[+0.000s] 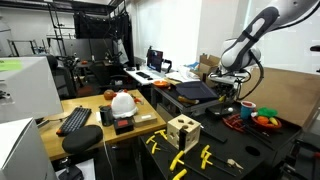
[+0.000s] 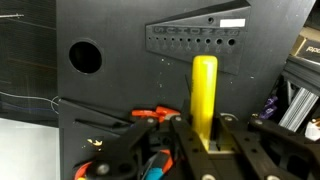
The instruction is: Put one yellow handle in the wooden box and then on the black stand
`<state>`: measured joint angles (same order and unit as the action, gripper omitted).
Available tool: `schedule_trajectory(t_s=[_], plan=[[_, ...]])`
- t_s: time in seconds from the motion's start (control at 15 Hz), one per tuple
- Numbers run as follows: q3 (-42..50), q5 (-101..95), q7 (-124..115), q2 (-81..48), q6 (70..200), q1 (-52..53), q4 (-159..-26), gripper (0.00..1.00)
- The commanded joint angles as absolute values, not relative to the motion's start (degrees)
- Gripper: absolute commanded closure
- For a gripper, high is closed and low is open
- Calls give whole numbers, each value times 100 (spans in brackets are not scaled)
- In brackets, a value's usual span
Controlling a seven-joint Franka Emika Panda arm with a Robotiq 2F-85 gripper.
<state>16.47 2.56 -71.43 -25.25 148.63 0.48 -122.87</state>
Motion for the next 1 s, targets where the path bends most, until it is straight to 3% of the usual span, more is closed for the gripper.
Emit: schedule_trajectory(t_s=[0.0,0.93], plan=[[1629,269,-7441,-2479,14846,68,-12402,96],[1111,993,-7452,-2773,14636,-63,-12245,96]])
